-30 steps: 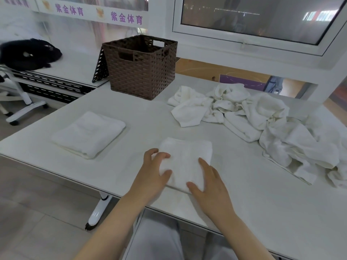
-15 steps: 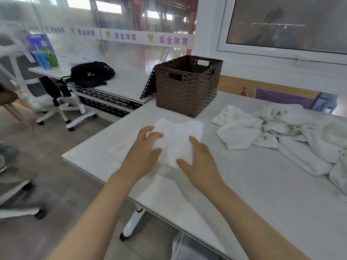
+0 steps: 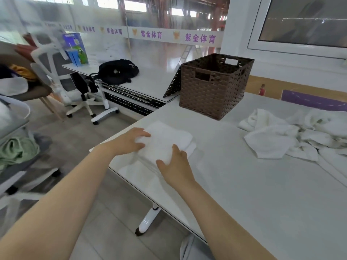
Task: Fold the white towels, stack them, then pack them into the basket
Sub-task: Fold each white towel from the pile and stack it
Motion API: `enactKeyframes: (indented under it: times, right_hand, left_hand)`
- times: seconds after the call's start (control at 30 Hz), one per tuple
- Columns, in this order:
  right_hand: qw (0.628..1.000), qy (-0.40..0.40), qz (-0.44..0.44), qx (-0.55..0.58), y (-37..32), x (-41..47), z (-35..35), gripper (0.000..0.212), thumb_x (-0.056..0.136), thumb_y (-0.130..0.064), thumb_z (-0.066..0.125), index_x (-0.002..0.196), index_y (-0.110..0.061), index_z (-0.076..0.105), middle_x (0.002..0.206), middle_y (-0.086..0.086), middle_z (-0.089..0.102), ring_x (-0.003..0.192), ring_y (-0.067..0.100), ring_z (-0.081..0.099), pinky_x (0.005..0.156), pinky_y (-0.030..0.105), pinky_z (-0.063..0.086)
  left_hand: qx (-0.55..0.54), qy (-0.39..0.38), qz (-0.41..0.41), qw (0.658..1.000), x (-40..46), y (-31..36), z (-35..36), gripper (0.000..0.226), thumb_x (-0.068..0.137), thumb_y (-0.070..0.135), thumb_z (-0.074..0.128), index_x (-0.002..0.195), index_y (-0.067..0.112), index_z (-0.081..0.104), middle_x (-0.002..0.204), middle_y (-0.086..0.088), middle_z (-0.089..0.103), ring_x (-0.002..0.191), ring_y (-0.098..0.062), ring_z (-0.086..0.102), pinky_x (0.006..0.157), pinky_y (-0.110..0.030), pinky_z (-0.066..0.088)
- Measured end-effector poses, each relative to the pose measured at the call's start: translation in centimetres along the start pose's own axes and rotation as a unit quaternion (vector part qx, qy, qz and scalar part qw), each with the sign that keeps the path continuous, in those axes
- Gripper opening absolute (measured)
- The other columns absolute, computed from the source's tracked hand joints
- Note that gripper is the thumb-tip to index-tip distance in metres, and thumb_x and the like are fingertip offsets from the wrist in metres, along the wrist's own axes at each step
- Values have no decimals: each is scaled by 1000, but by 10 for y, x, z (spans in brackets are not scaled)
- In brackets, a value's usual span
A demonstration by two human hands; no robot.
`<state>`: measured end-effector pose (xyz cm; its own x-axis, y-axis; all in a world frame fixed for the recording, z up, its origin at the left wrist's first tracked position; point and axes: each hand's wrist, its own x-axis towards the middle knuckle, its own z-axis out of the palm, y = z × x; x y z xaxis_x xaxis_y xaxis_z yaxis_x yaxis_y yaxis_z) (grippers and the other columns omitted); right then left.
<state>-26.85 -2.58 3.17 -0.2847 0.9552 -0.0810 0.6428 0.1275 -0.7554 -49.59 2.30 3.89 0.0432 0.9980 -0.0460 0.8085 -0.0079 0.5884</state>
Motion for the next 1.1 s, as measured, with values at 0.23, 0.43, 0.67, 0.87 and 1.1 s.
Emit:
enactKeyframes:
  times: [0.23,0.43,0.67,0.87,1.1]
  right_hand:
    - [963,97,-82,-238,-8,17,-20,57,101,-53,30,126,-8,54,159,17,17,140,33,22,110,44,27]
    - [962,-11,-54,-266,17,40,-13,74,100,-57,26,157,-13,9,164,15,-3,151,27,-4,122,46,0]
    - [975,-29,-34,-218,24,43,-8,78,100,-58,24,157,-11,-1,164,15,-12,151,25,-12,122,45,-1]
    - [986,-73,-68,-135,49,26,-41,62,100,-55,36,148,-18,29,156,7,29,141,26,31,111,39,28]
    - [982,20,3,-188,146,-31,-105,55,102,-45,36,148,-14,33,151,4,39,141,27,34,116,42,24]
  left_hand:
    - [294,21,6,956,28,48,14,63,95,31,39,154,25,21,165,1,4,152,-21,-3,122,-41,6]
    - [207,37,29,977,29,45,55,52,105,30,28,156,28,20,164,8,12,151,-12,7,122,-34,5]
    - [217,49,21,975,28,41,61,53,104,41,28,156,32,19,164,9,12,151,-14,7,122,-36,5]
    - [300,12,-28,954,27,61,60,54,105,40,19,157,28,13,165,4,7,151,-20,5,122,-44,2]
    - [190,76,4,979,19,113,75,44,103,30,34,145,21,44,143,-3,53,128,-26,49,105,-37,36]
